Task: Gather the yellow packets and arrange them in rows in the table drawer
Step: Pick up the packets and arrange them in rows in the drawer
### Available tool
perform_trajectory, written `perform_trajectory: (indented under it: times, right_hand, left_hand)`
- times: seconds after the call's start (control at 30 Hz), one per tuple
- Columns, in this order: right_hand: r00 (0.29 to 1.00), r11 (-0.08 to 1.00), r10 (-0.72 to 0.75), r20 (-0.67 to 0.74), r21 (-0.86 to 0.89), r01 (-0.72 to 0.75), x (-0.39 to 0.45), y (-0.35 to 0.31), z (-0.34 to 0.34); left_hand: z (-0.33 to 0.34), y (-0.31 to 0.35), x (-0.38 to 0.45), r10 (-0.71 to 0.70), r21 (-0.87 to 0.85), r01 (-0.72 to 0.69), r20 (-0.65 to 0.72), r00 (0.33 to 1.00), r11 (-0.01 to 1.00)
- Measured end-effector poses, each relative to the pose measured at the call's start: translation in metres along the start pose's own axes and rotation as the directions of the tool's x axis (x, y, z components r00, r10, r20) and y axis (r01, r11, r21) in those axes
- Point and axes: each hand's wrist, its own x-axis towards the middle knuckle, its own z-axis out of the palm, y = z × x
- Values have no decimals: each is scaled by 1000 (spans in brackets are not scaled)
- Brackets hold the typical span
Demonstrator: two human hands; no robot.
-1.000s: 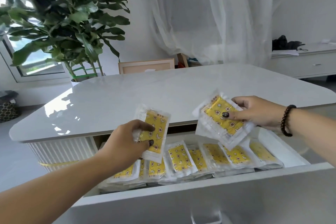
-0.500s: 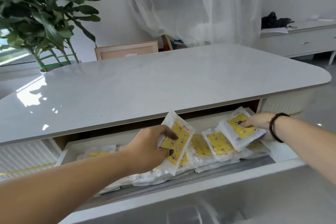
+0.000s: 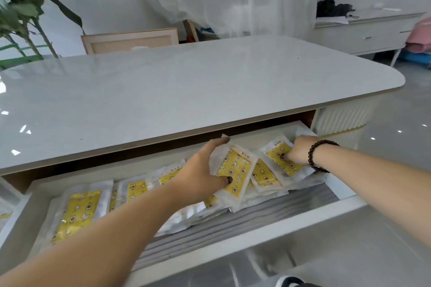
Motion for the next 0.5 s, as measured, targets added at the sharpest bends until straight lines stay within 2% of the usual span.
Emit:
perform_trajectory:
  times: [0.1, 0.2, 0.23, 0.3, 0.37, 0.4, 0.5]
  right_hand:
    - [995, 990, -46, -87, -140, 33, -8, -2, 0]
    - [940, 968, -192, -283, -213, 133, -23, -9, -4]
    - [910, 962, -259, -323, -169, 214, -28, -14, -6]
    - [874, 903, -361, -326, 110, 415, -40, -29, -7]
    - [869, 737, -446, -212, 464, 492, -55, -46, -9]
    - [858, 671, -490, -158, 560, 486, -61, -54, -11]
    - [841, 659, -534, -86, 580, 478, -67, -71, -7]
  left_hand:
    - [-5, -2, -3, -57, -35, 56, -34, 998, 998]
    - [-5, 3, -4, -132, -101, 125, -59, 990, 987]
    - [-5, 4, -5, -140, -110, 132, -67, 988, 985]
    - [-6, 6, -7, -147, -156, 132, -84, 986, 979]
    - [-11, 6, -8, -160, -213, 135, -105, 982, 968]
    - [-14, 5, -9, -176, -241, 142, -124, 977, 960]
    - [-26, -3, -10, -253, -340, 182, -178, 951, 923]
